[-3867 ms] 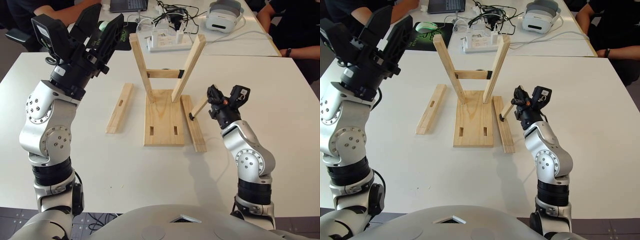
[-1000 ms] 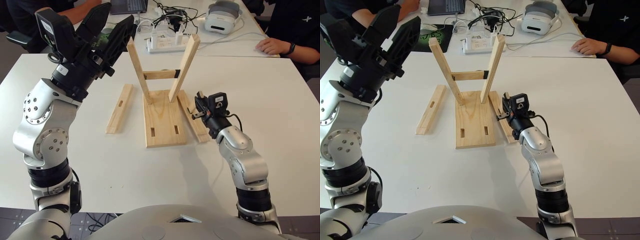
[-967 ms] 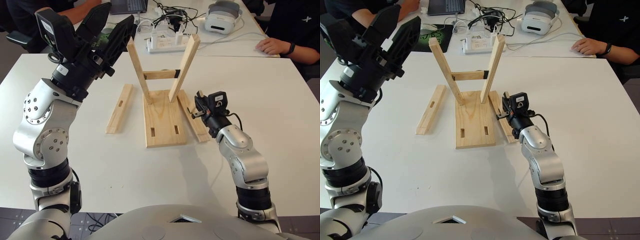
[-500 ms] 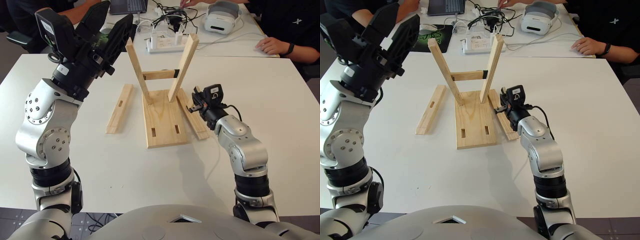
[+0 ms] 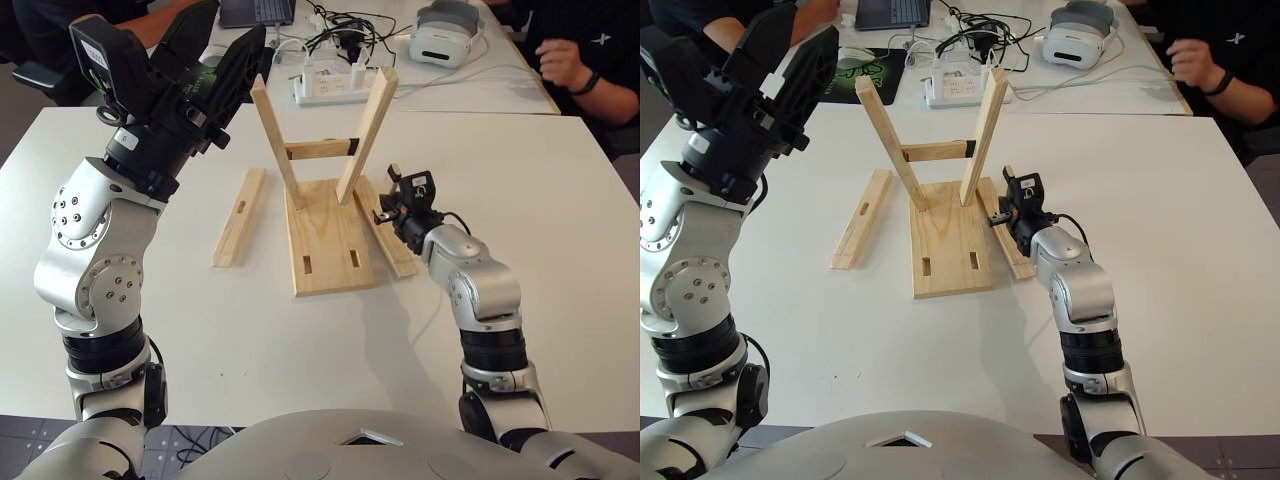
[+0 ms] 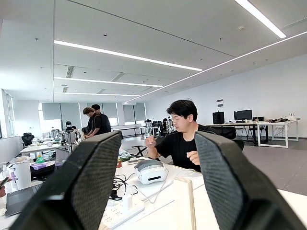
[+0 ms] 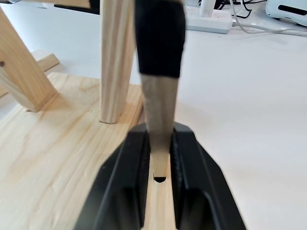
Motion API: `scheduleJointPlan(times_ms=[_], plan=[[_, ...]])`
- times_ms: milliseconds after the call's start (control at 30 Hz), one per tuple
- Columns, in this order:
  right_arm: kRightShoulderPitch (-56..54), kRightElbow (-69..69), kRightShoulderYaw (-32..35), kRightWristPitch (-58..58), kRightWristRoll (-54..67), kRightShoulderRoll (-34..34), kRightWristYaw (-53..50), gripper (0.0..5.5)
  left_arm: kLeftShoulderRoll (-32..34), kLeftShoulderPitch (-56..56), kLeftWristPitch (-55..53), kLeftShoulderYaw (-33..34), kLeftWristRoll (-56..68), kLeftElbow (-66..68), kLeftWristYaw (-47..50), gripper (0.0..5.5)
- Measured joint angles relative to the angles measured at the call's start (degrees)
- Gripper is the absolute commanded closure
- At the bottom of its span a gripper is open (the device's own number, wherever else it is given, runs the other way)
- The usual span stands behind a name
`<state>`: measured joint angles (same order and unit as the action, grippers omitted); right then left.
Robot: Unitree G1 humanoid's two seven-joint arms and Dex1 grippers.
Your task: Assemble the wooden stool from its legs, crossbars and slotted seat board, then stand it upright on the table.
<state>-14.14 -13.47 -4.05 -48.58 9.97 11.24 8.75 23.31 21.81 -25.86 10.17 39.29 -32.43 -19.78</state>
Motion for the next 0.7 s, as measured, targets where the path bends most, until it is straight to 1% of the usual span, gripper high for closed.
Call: scheduleJointPlan(times_ms=[267, 700], plan=[[4.67, -3.86, 0.01, 1.63, -0.05, 0.24, 0.41, 5.06, 0.01, -0.08, 0.18, 0.08, -0.03, -0.06, 0.02, 2.68], [5.21, -3.40, 0.14, 2.70, -0.07, -0.22, 0.41, 5.06, 0.05, -0.08, 0.44, 0.05, -0.03, 0.53, -0.40, 2.68]])
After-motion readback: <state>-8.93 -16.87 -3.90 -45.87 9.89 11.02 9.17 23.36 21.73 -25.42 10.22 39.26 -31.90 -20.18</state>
